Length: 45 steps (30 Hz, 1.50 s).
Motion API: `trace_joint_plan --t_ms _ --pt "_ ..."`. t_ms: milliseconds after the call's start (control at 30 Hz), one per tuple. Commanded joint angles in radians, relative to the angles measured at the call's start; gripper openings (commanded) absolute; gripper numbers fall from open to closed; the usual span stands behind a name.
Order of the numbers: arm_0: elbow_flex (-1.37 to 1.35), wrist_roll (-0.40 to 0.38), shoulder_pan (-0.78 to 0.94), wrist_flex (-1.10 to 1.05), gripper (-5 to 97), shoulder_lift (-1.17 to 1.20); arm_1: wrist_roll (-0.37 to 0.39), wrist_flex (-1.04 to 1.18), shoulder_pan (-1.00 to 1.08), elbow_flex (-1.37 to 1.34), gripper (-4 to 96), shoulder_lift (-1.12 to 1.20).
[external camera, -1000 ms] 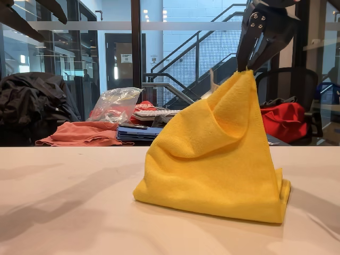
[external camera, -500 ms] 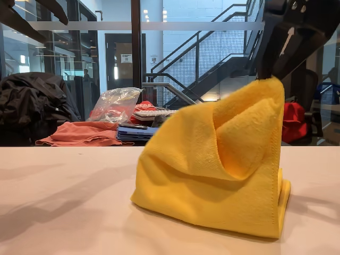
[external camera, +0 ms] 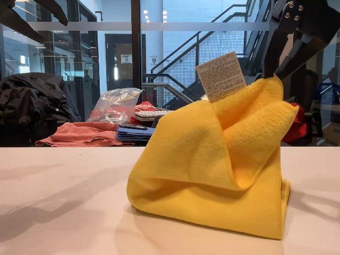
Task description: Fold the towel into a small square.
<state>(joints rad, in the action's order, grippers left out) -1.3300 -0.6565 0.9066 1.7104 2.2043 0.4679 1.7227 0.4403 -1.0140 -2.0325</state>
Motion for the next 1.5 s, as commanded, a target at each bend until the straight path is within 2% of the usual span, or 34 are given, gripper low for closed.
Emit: trace_joint_plan --t_ms 0,400,600,1467 --pt "-0.011 -0.009 -0.038 -0.038 0 0.006 0.002 -0.006 0.005 0.012 21.3 -0.014" --pt "-0.285 -0.031 -0.190 -0.215 0 0.005 0.005 -0.006 0.005 0.012 21.3 -0.017" --pt "-0.377 -0.032 -0.268 -0.394 0 -0.003 0.006 -0.006 0.006 0.012 21.3 -0.014" --pt "-0.291 -0.032 -0.480 -0.549 0 -0.394 0.005 -0.006 0.006 0.012 21.3 -0.017"
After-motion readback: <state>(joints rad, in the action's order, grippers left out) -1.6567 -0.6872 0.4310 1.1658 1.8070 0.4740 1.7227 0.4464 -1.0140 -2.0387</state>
